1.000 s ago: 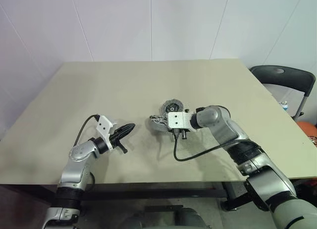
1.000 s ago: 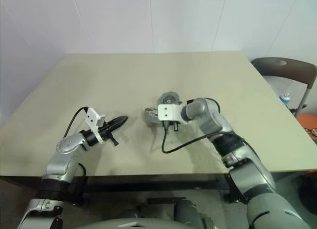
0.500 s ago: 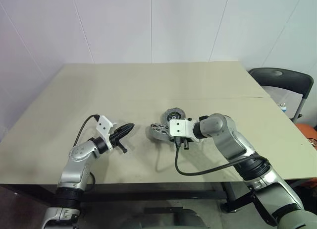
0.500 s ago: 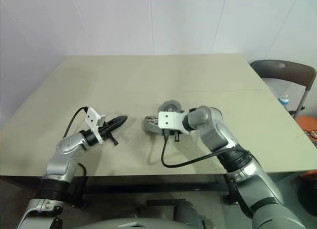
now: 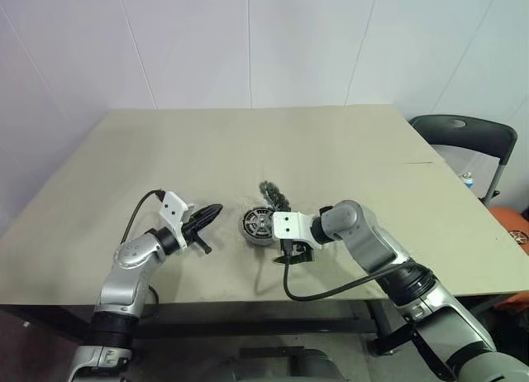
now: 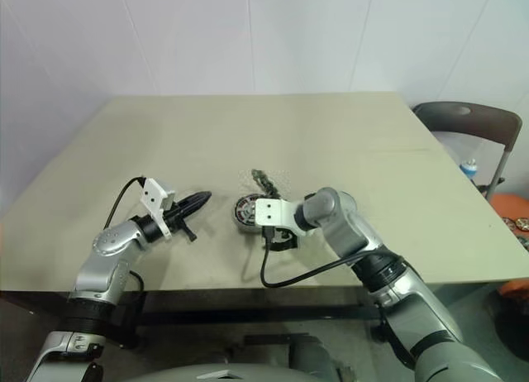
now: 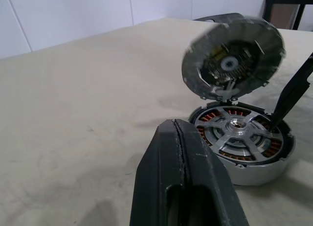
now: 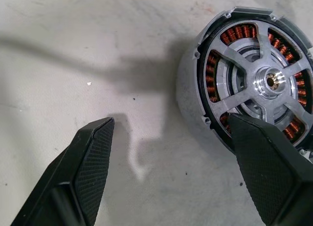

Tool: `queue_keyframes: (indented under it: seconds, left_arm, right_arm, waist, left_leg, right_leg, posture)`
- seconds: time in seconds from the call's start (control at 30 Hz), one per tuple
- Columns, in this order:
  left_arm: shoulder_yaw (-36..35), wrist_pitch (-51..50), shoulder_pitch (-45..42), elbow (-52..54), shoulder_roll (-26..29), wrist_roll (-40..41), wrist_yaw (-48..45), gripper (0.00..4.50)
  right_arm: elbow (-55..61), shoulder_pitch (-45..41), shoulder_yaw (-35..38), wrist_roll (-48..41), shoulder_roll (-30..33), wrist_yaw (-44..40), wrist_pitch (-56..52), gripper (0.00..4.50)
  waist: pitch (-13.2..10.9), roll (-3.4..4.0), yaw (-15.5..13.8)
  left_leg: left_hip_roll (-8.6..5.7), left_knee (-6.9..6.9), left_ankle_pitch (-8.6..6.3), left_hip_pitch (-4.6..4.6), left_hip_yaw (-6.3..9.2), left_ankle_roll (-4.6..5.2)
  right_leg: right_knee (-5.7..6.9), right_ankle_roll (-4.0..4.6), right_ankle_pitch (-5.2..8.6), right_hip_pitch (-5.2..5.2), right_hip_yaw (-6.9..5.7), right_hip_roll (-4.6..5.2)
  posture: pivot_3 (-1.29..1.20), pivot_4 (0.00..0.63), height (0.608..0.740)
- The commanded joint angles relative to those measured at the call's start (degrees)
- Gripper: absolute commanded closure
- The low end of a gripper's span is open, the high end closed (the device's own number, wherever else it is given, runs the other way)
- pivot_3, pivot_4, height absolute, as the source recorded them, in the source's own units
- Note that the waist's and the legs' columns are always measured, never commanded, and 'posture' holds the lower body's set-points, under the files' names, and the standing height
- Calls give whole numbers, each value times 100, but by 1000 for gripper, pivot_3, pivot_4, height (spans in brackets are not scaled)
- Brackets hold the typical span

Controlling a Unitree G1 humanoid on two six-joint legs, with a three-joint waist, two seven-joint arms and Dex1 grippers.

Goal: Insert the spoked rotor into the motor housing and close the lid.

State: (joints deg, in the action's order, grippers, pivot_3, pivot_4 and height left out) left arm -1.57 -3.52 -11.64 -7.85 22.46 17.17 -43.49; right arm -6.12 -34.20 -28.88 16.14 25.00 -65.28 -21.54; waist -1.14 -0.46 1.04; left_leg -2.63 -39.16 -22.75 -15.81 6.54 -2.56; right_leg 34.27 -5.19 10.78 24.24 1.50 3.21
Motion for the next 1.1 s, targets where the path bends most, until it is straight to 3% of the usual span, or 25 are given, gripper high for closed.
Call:
queue_keyframes:
  seconds: [0.03,0.3,0.5,0.93,1.1]
  left_arm:
    - [-41,-17,-86,239,30,10,31,4500]
    - [-50,-52,-81,255,19,14,45,4500]
    - [-61,-8,-77,194,20,-5,31,4500]
    - [-28,52,4,159,-13,-73,51,4500]
    - [-25,58,-27,107,-24,-89,45,4500]
  right_arm:
    - [-150,-244,22,17,-99,240,80,1248]
    - [-263,-273,-64,96,-28,347,195,3939]
    - [41,-148,-212,106,176,-13,-8,3939]
    - [1414,206,-313,-307,345,-411,-1647,3939]
    - [1076,-60,-89,-393,-115,180,-1983,3939]
  waist:
    - [-2,2,-5]
    - [-4,6,-21]
    - [-6,8,-51]
    - [-6,9,-87]
    - [-7,9,-69]
  left_leg:
    - [6,0,2,5,-1,-3]
    - [37,6,2,-6,-1,-6]
    - [37,5,2,-8,-1,-6]
    - [36,6,6,-49,0,-17]
    - [35,7,3,-55,0,-14]
  right_leg:
    - [0,4,-2,-3,0,-7]
    - [-12,13,-9,10,-1,-40]
    - [-14,15,-10,9,-2,-39]
    - [-33,14,-10,41,-8,-36]
    - [-40,14,-10,45,-8,-35]
  posture:
    - [0,0,740]
    - [0,0,740]
    - [0,0,740]
    - [0,0,740]
    - [0,0,740]
